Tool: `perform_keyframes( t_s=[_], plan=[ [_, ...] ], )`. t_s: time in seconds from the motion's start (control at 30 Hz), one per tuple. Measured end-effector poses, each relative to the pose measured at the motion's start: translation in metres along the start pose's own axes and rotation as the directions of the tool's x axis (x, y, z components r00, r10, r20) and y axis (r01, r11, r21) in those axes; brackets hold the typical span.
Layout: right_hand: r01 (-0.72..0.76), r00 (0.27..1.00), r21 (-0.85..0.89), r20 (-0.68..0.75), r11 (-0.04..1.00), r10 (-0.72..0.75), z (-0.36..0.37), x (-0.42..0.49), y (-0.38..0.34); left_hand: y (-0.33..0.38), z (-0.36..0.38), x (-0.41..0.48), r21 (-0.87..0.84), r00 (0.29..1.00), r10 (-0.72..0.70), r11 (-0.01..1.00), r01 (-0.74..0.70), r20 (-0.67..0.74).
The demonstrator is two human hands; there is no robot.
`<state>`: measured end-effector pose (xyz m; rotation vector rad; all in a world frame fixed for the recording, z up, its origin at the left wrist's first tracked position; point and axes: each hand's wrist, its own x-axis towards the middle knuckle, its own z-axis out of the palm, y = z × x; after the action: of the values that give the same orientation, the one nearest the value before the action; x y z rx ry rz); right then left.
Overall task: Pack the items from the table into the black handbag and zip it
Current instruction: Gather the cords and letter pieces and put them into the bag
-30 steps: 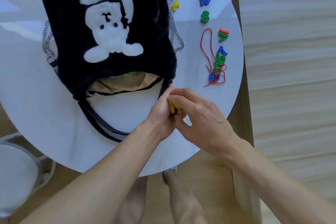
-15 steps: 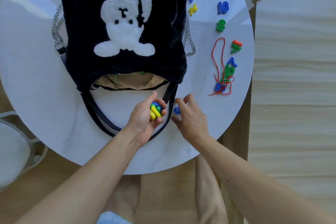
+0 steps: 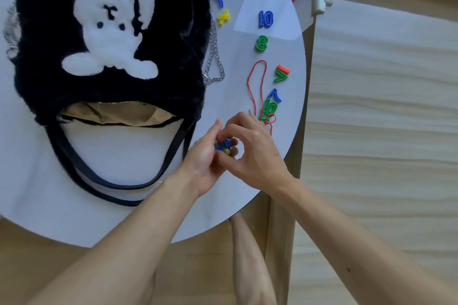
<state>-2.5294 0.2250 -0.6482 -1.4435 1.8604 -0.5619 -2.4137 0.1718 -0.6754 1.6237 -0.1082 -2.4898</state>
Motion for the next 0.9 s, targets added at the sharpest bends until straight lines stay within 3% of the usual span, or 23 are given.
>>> perform_keyframes(
  t_s=[0.1, 0.17, 0.27, 0.33, 0.4, 0.57, 0.9],
  plan=[
    [0.015, 0.997, 0.046, -0.077, 0.999, -0.011, -0.021, 0.006, 0.026, 0.001, 0.018, 0.018, 0.051, 0.992, 0.076, 0.996, -0.071, -0.100],
    [-0.025, 0.988, -0.058, -0.153, 0.998, 0.016, -0.030, 0.016, 0.049, 0.002, 0.023, 0.027, 0.067, 0.983, 0.110, 0.993, -0.101, -0.149],
    [-0.129, 0.987, -0.402, 0.031, 0.907, 0.155, -0.032, 0.030, 0.085, 0.003, 0.025, 0.037, 0.049, 0.975, 0.123, 0.992, -0.116, -0.187],
    [-0.117, 0.963, -0.530, 0.146, 0.840, 0.227, -0.028, 0.033, 0.100, -0.001, 0.023, 0.039, 0.061, 0.972, 0.124, 0.992, -0.113, -0.201],
    [-0.057, 0.968, -0.601, 0.163, 0.797, 0.192, -0.023, 0.034, 0.108, -0.006, 0.019, 0.039, 0.080, 0.968, 0.119, 0.991, -0.104, -0.220],
    [0.031, 0.990, -0.554, 0.134, 0.832, 0.052, -0.027, 0.041, 0.110, -0.020, 0.014, 0.039, 0.073, 0.965, 0.089, 0.995, -0.072, -0.249],
    [0.045, 0.988, -0.485, 0.151, 0.873, 0.033, -0.024, 0.048, 0.101, -0.026, 0.021, 0.042, 0.075, 0.959, 0.102, 0.994, -0.085, -0.265]
  ],
)
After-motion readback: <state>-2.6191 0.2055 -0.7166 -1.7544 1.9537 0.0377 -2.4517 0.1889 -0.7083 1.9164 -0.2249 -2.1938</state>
